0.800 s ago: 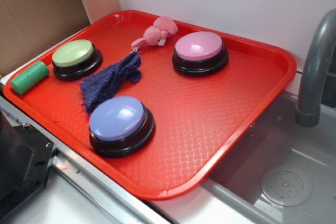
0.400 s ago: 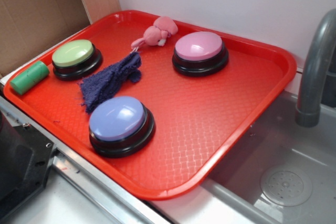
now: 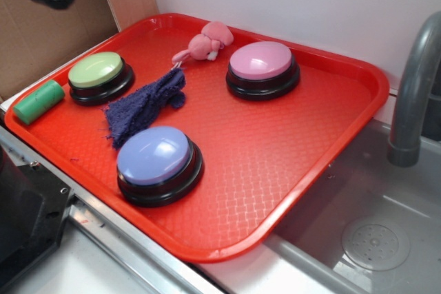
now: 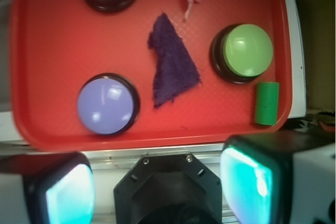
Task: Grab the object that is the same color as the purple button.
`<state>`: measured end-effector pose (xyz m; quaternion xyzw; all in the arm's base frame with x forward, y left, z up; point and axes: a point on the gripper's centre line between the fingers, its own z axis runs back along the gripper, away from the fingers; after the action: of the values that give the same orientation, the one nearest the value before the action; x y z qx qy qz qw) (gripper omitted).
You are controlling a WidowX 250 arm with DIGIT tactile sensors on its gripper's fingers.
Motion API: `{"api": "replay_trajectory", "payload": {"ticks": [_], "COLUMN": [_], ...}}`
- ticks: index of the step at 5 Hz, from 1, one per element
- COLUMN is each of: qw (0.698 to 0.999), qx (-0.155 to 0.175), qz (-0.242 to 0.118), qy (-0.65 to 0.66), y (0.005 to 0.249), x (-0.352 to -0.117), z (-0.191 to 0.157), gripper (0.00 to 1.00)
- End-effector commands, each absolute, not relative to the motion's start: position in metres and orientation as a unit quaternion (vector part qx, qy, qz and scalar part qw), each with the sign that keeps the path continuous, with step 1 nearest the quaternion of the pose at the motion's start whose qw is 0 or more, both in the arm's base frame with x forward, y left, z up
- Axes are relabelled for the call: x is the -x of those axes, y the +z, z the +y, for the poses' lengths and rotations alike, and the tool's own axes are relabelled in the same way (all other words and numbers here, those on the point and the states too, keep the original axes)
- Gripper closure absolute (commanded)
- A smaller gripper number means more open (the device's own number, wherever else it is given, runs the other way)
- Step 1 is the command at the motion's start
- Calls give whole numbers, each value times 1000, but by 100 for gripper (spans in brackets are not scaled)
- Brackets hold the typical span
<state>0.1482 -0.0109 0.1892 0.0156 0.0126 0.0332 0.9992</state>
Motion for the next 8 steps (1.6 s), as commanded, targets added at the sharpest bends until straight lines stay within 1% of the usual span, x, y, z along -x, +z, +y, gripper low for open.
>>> {"api": "replay_trajectory", "payload": {"ticks": [1, 2, 3, 4, 5, 6, 7, 8], "qw": [998, 998, 997, 997, 997, 996, 995, 994], "qx": [-34, -27, -39, -35, -24, -3, -6, -6], "qz": [22, 21, 30, 34, 37, 45, 60, 64], "qy": [40, 55, 67, 64, 60, 75, 80, 89], "y": [138, 107, 78, 52, 35, 25, 22, 21], "x": [-195, -214, -225, -227, -227, -222, -221, -221], "z": [-1, 6, 11, 23, 25, 29, 27, 27], "gripper": [0, 0, 0, 0, 0, 31, 100, 100]}}
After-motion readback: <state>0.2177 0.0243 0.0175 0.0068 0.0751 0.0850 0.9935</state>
